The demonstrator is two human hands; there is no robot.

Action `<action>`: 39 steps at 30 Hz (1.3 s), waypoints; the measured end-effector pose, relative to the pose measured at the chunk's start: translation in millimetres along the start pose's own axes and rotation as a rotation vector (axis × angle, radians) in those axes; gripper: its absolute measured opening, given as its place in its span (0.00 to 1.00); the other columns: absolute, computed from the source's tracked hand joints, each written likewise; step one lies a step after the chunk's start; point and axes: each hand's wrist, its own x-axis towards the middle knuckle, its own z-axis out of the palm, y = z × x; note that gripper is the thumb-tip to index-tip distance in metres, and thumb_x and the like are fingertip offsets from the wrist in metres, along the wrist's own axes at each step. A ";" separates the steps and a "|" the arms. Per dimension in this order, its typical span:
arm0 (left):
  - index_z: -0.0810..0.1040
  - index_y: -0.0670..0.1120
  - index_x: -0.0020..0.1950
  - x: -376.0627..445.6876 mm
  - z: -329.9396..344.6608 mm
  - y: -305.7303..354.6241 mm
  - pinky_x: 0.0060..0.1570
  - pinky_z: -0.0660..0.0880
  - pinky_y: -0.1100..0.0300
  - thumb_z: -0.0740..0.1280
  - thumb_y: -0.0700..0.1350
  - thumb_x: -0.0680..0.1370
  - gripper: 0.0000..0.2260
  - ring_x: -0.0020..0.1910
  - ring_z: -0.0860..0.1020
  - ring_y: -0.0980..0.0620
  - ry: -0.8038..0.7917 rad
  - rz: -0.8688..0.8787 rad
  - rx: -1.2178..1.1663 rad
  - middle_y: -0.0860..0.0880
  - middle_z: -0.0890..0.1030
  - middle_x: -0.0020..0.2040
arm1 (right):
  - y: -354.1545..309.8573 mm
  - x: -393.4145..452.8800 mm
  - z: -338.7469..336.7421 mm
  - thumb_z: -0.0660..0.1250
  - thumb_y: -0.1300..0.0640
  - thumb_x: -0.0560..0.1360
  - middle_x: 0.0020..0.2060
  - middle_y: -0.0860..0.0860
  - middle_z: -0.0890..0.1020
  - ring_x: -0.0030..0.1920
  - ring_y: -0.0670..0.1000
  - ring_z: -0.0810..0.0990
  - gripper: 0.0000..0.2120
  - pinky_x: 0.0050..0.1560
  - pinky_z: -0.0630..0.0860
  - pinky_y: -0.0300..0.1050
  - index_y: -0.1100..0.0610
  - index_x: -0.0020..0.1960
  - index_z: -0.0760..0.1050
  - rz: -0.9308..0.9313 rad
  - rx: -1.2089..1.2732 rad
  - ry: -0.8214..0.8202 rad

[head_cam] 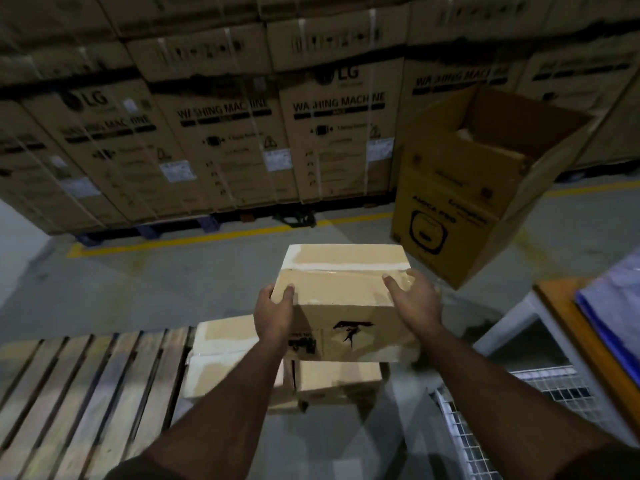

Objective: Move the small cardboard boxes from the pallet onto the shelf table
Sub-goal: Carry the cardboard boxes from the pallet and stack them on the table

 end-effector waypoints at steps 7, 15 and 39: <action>0.80 0.47 0.65 -43.9 -54.1 40.7 0.50 0.72 0.56 0.66 0.50 0.81 0.14 0.52 0.77 0.49 0.078 0.128 -0.137 0.48 0.81 0.58 | -44.7 -92.4 -60.8 0.66 0.38 0.77 0.63 0.55 0.76 0.62 0.58 0.73 0.26 0.61 0.75 0.59 0.51 0.69 0.72 -0.026 0.167 0.188; 0.78 0.48 0.49 -98.8 -118.8 60.3 0.42 0.65 0.57 0.64 0.49 0.80 0.06 0.43 0.75 0.49 0.028 0.287 -0.205 0.50 0.79 0.45 | -61.5 -224.2 -101.4 0.66 0.39 0.77 0.60 0.52 0.75 0.58 0.52 0.75 0.22 0.53 0.77 0.49 0.50 0.66 0.74 -0.017 0.348 0.468; 0.80 0.49 0.46 -363.8 -158.9 68.4 0.40 0.67 0.54 0.59 0.56 0.79 0.14 0.42 0.74 0.50 -0.354 0.540 -0.369 0.49 0.79 0.42 | 22.8 -524.4 -237.6 0.60 0.38 0.75 0.39 0.48 0.82 0.45 0.55 0.79 0.17 0.42 0.76 0.51 0.49 0.40 0.77 -0.005 0.359 1.339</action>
